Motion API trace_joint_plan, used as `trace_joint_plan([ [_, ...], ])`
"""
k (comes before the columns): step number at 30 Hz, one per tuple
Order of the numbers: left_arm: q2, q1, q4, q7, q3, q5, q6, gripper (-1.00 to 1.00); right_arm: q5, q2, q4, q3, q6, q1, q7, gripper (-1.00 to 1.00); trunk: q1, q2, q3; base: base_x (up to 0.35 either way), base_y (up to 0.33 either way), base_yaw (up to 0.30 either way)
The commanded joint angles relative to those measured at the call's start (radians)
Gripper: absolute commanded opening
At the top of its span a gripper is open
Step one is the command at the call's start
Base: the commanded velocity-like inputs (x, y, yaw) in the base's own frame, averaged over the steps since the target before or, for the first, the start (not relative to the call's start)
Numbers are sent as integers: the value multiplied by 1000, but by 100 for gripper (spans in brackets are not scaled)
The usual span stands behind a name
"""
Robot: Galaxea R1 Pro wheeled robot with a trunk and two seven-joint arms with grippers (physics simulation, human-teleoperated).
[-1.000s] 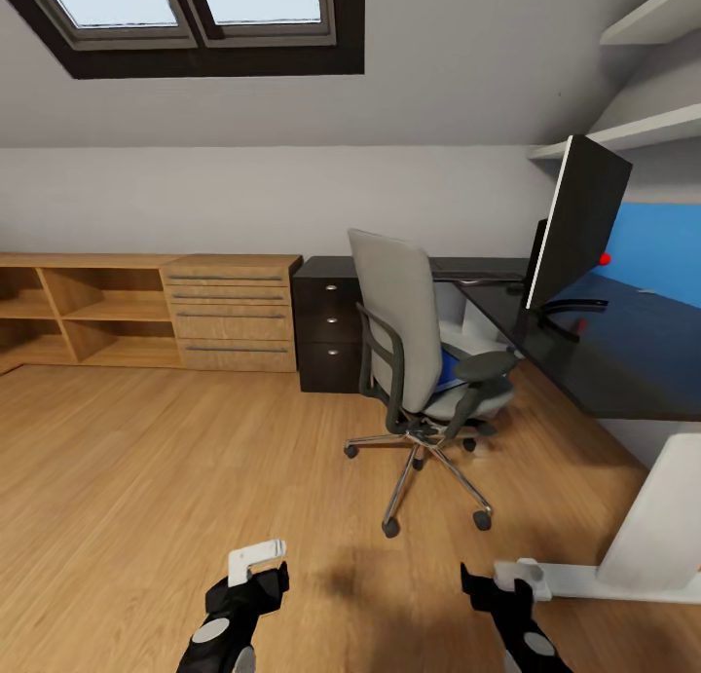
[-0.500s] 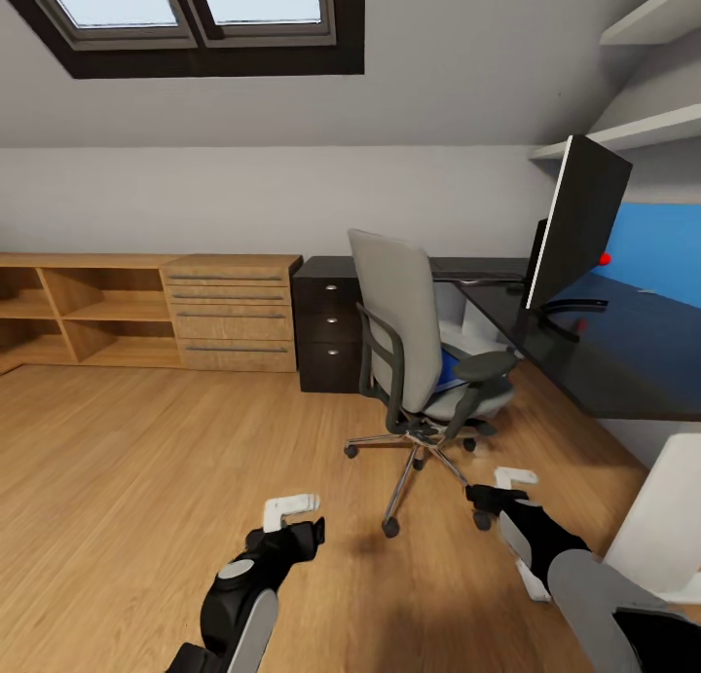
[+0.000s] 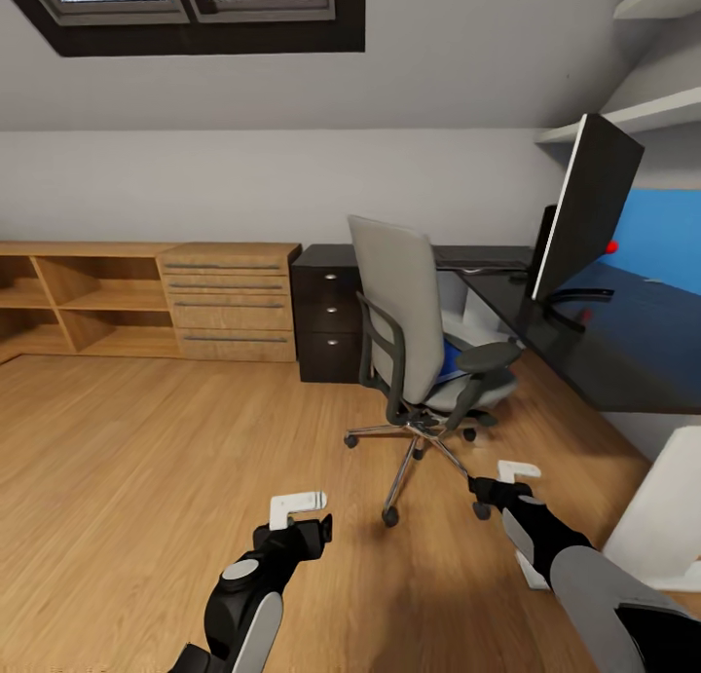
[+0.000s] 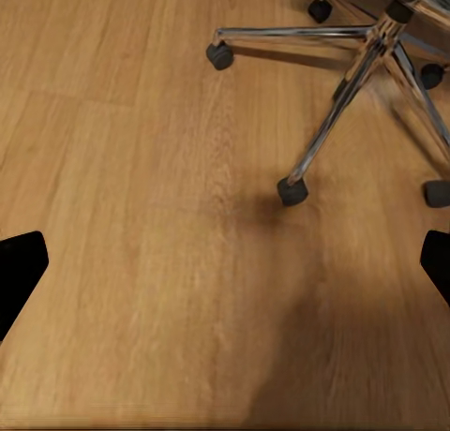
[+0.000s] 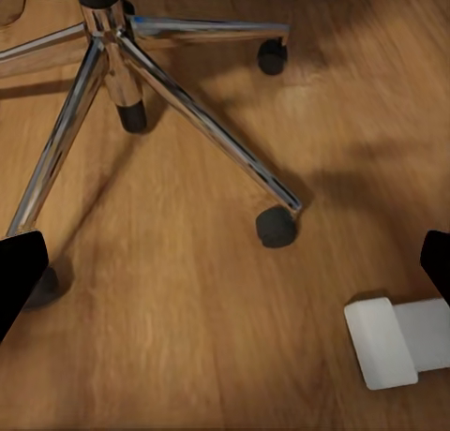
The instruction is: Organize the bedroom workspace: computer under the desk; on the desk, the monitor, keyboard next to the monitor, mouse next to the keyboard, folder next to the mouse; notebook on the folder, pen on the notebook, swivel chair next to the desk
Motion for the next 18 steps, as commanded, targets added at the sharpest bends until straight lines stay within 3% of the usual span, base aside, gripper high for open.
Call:
trace_joint_plan([
  [1,0,-1,-1,10,-1,11,2,100,-4,0,-1,-2,1,0,0,100,0,-1,-5,0,0,0],
  [12,0,-1,-1,11,3,11,2,100,-5,5,-1,-1,-82,0,-1,100,5,-3,-47,0,0,0],
  [18,1,-1,-1,11,8,10,3,100,-6,5,-1,-7,-104,0,-2,100,5,-3,-47,0,0,0],
])
